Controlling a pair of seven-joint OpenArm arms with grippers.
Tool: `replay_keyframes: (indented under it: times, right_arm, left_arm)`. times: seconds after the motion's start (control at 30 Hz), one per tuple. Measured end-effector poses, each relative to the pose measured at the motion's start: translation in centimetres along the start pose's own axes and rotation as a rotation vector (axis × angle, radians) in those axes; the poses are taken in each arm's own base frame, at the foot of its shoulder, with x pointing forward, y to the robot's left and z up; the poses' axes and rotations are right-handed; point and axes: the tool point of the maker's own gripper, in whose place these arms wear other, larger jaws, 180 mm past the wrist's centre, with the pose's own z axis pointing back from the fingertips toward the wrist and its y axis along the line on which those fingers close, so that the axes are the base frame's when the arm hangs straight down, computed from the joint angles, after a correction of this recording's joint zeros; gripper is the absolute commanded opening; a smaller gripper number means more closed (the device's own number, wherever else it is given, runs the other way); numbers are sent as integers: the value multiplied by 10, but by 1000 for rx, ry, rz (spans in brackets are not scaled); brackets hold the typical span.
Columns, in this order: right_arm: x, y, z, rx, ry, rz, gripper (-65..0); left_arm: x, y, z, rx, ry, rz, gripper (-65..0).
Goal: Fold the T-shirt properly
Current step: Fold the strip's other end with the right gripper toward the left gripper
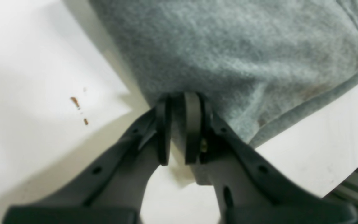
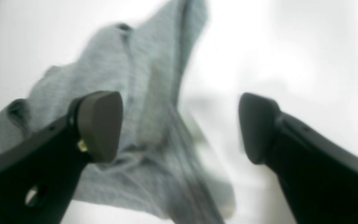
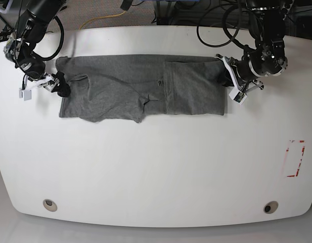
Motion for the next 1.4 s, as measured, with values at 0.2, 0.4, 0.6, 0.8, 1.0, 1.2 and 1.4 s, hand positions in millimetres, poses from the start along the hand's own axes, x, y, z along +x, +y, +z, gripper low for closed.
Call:
replay_keyframes:
  times: [0.2, 0.4, 0.6, 0.8, 1.0, 1.2, 1.4]
  right_arm:
    - [-24, 28, -18, 88, 19, -17, -89]
    - [-34, 55, -36, 150, 32, 14, -206]
    - [-48, 66, -46, 169, 56, 8, -552]
    - [-43, 66, -43, 139, 73, 53, -650]
    - [-15, 98, -22, 172, 16, 184, -650]
    - [-9, 134, -7, 189, -2, 266, -650]
    - [-37, 190, -17, 314, 61, 352, -650]
  left_arm:
    - [-1, 0, 1, 1, 2, -1, -593]
    - [-2, 0, 0, 0, 3, 1, -593]
    - [-3, 1, 0, 4, 7, 0, -592]
    - [-3, -3, -3, -11, 13, -1, -571]
    - [-6, -21, -21, -91, 5, 17, -571]
    - [4, -36, -32, -123, -13, -12, -571]
    - [13, -47, -41, -124, -9, -65, -572]
